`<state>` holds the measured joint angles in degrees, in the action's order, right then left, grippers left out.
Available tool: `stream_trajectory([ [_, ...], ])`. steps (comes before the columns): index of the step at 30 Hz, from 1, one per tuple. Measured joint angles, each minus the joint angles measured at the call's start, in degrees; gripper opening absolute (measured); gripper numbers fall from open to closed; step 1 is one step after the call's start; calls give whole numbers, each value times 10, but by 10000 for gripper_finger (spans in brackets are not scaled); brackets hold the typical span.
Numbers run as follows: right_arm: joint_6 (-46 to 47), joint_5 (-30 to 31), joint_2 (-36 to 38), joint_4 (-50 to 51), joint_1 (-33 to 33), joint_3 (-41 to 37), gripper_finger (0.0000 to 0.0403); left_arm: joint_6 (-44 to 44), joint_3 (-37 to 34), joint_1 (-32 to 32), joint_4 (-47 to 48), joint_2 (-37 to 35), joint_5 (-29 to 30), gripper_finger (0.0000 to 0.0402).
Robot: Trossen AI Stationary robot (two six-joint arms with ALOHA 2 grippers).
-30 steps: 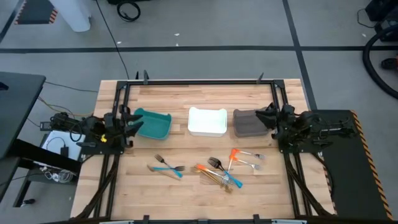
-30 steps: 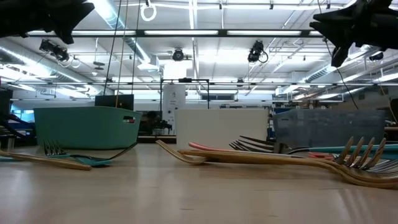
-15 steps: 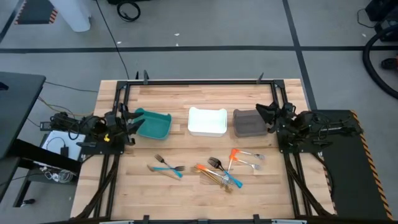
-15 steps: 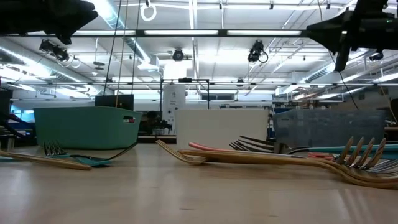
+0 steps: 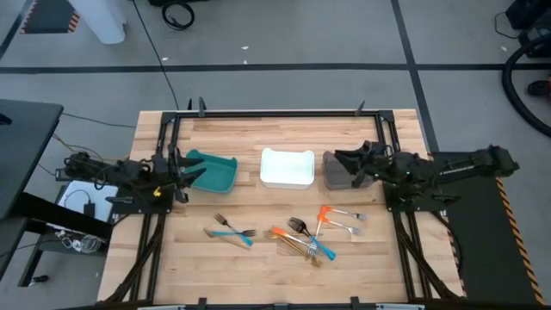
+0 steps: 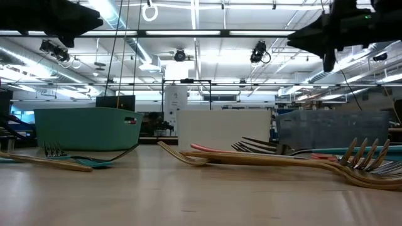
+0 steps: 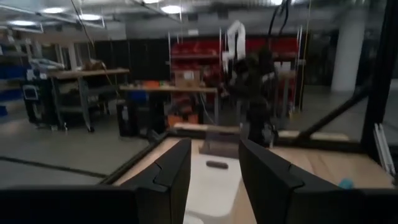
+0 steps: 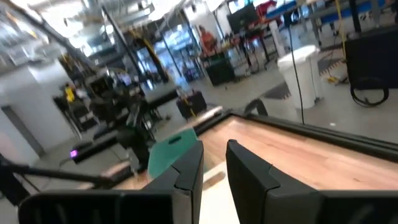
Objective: Sort silverware by color (type)
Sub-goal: Put the top right orange fork into the transparent black bin
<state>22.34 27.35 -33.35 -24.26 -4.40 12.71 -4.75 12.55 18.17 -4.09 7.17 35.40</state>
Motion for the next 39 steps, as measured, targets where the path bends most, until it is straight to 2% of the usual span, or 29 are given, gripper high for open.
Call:
stream_trajectory([
  [9, -15, 0, -169, 35, -28, 120, 77, 80, 80, 0, 132, 71, 0, 142],
  [21, -30, 0, -326, 169, -60, 297, 77, 145, 139, 0, 194, 193, 10, 142],
  [27, -17, 0, -388, 271, -76, 379, 77, 164, 155, 0, 214, 220, 10, 142],
  [35, 9, -5, -473, 356, -91, 458, 77, 206, 172, 0, 275, 237, 5, 142],
  [39, 50, -41, -513, 428, -92, 496, 77, 207, 172, 0, 287, 236, 4, 142],
])
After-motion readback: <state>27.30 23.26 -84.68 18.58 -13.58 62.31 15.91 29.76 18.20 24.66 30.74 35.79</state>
